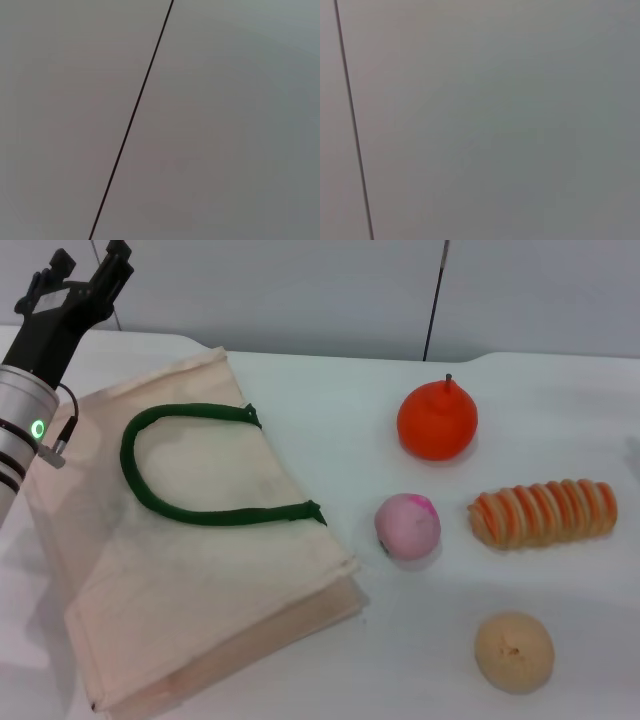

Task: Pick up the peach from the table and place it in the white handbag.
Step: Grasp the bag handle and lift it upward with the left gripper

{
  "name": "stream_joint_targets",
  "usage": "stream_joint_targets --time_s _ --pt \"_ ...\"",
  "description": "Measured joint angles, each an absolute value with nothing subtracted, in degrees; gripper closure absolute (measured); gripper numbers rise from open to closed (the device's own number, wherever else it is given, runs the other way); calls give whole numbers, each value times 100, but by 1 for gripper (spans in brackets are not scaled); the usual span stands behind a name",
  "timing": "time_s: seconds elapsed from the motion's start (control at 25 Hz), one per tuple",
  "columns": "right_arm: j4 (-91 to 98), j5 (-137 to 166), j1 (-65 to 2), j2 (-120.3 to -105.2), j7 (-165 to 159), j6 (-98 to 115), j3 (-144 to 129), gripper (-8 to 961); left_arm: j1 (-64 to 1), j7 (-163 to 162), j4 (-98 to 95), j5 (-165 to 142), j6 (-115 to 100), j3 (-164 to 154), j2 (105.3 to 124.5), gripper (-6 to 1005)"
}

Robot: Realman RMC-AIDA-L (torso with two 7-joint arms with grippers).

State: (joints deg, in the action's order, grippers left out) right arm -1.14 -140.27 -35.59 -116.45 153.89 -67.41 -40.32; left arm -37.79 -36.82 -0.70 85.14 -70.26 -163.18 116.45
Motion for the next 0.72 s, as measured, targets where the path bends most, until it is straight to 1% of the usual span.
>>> stream_joint_targets --time_s 0.6,0.72 --pt "-114 -14027 -3560 -11645 15389 -6741 -4039 57 -3787 -3814 -48 8448 -6990 -16333 11644 134" --pt "-114 -14026 -3558 -11645 15389 -6729 -4035 57 -3870 -4265 121 7894 -6853 -16340 11586 133"
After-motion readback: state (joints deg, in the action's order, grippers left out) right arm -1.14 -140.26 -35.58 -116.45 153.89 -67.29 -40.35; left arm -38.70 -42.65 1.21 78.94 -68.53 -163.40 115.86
